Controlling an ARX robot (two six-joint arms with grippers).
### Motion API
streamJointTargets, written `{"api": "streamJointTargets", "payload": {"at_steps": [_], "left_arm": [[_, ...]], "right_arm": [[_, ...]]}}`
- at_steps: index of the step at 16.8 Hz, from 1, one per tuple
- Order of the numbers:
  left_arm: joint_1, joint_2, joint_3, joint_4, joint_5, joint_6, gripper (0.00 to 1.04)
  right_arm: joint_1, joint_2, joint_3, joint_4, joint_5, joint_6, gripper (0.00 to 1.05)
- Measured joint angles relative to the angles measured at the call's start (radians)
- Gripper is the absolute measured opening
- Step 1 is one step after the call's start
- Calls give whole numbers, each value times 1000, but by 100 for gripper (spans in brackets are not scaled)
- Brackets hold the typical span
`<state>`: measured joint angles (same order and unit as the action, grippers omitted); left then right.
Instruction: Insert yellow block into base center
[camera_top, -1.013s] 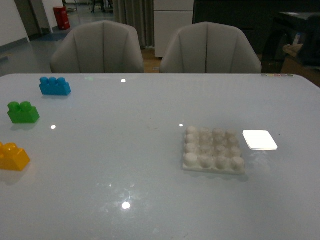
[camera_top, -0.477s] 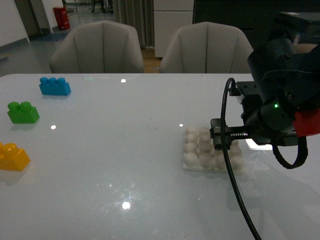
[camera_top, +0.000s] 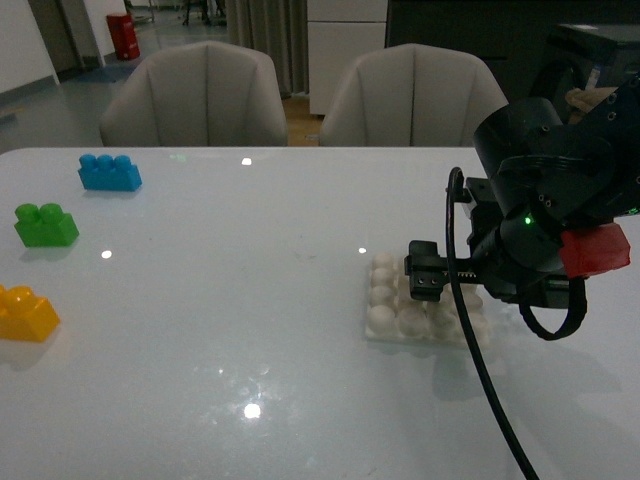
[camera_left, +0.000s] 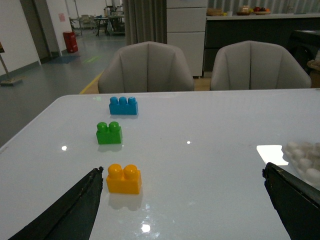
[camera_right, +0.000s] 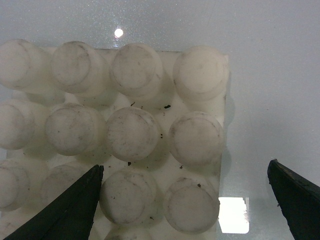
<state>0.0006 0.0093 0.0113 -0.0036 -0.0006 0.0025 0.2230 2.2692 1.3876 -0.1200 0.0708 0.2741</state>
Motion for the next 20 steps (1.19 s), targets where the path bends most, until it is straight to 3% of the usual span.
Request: {"api": "streamJointTargets", "payload": {"at_steps": [13, 20], "left_arm": [[0, 0, 0, 0, 0, 0, 98], [0, 0, 0, 0, 0, 0, 98]], "right_arm": [[60, 25, 11, 32, -14, 63, 98], [197, 68, 91, 8, -49, 78, 98]]}}
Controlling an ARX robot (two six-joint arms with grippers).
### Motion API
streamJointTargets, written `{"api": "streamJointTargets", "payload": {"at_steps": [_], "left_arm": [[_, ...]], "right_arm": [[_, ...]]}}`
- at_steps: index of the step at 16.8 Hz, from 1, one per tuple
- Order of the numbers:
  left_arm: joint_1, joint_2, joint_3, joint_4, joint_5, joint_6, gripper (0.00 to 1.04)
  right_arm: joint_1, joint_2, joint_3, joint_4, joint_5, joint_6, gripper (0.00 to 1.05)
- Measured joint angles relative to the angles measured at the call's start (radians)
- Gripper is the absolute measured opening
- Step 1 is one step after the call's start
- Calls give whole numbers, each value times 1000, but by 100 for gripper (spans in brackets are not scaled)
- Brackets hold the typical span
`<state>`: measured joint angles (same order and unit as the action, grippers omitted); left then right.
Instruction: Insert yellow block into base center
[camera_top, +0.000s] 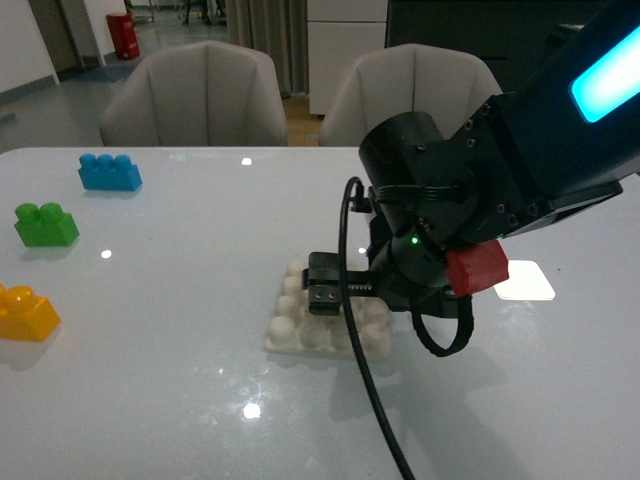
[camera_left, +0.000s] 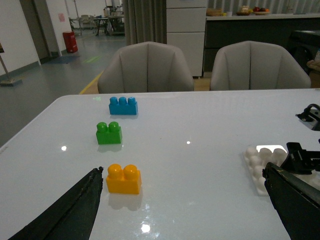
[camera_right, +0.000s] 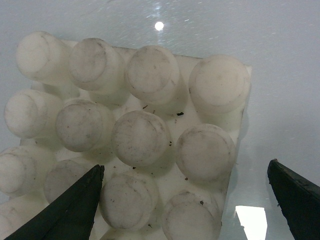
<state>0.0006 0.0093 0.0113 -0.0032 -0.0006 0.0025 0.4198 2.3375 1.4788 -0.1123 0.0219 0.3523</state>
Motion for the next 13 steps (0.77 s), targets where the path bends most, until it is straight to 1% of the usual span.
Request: {"api": "streamJointTargets", "payload": {"at_steps": [3, 6, 8, 11, 13], "left_arm": [[0, 0, 0, 0, 0, 0, 98], [0, 0, 0, 0, 0, 0, 98], [0, 0, 0, 0, 0, 0, 98], [0, 0, 0, 0, 0, 0, 98], [0, 0, 0, 0, 0, 0, 98]], "right_arm": [[39, 0, 11, -18, -16, 14, 98], [36, -2, 11, 13, -26, 18, 98], [16, -40, 8, 33, -38, 18, 98], [-32, -176, -19, 71, -53, 23, 98], [-90, -302, -108, 142, -62, 48, 98]]}}
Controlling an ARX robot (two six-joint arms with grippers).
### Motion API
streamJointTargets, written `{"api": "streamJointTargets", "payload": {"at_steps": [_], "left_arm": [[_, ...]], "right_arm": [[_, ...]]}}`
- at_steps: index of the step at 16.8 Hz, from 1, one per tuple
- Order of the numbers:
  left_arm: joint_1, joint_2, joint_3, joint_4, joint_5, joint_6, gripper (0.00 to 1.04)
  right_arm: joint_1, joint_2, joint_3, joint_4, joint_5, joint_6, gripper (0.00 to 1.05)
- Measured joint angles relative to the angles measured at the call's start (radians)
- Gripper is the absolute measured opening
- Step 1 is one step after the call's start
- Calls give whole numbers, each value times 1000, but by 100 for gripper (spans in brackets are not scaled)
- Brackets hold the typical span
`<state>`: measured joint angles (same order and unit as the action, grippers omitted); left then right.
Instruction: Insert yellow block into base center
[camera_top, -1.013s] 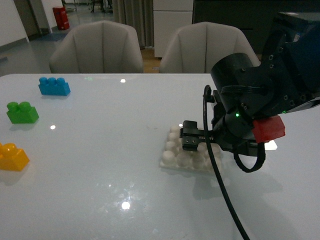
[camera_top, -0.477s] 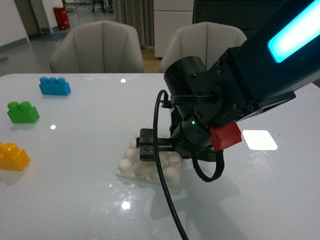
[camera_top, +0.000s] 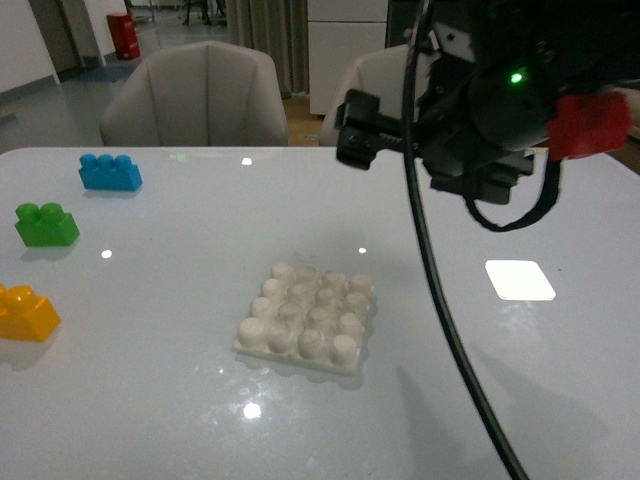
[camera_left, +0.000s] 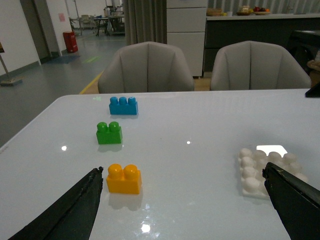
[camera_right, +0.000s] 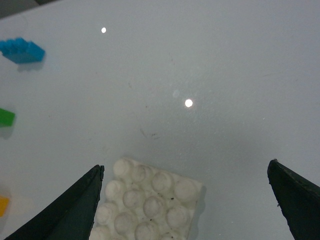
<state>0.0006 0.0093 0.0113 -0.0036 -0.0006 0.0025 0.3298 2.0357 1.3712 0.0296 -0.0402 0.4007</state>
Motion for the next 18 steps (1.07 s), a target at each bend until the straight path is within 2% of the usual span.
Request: {"api": "streamJointTargets", "payload": {"at_steps": [4, 6, 8, 13, 14, 15, 16, 17, 18], "left_arm": [[0, 0, 0, 0, 0, 0, 98], [0, 0, 0, 0, 0, 0, 98], [0, 0, 0, 0, 0, 0, 98], [0, 0, 0, 0, 0, 0, 98], [0, 0, 0, 0, 0, 0, 98], [0, 0, 0, 0, 0, 0, 98], [0, 0, 0, 0, 0, 0, 98], [0, 0, 0, 0, 0, 0, 98], [0, 0, 0, 0, 0, 0, 98]], "right_arm": [[-103, -343, -322, 217, 12, 19, 98], [-106, -595, -520, 290, 44, 13, 98], [-85, -787, -700, 285, 82, -15, 98], [-83, -948, -801, 240, 109, -30, 98], [-83, -1025, -865, 358, 181, -90, 92], [-110, -1141, -932, 411, 224, -188, 81], [-161, -1286, -1016, 348, 212, -285, 68], [-227, -1429, -1107, 247, 151, -343, 53], [-279, -1493, -1138, 198, 89, -359, 46]]}}
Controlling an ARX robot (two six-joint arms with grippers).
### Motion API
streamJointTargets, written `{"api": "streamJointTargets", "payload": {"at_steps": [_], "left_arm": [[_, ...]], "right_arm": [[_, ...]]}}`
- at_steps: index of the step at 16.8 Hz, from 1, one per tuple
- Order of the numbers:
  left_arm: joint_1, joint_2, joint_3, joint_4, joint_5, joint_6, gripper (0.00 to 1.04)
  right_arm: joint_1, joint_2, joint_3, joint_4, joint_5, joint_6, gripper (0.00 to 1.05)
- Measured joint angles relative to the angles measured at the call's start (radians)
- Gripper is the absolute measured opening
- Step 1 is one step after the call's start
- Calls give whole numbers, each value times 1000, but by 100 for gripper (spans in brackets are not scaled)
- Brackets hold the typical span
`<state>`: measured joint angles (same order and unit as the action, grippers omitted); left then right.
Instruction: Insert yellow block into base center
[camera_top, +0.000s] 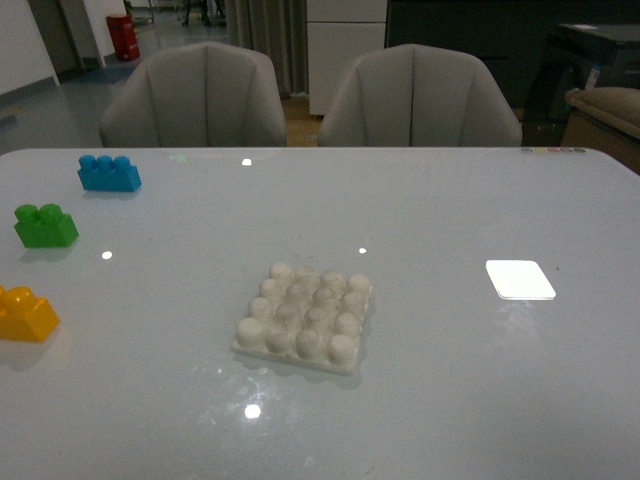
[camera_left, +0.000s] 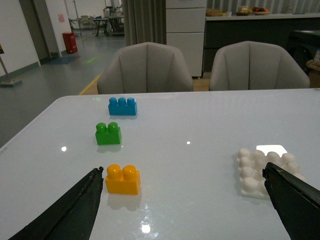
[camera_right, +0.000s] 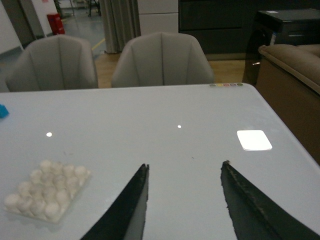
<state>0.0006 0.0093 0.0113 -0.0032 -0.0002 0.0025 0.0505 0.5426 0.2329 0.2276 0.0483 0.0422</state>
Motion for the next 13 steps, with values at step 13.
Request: {"api": "streamJointTargets", "payload": {"at_steps": [13], "left_arm": [[0, 0, 0, 0, 0, 0, 98]], "right_arm": [[-51, -493, -177, -235, -48, -36, 2]]}}
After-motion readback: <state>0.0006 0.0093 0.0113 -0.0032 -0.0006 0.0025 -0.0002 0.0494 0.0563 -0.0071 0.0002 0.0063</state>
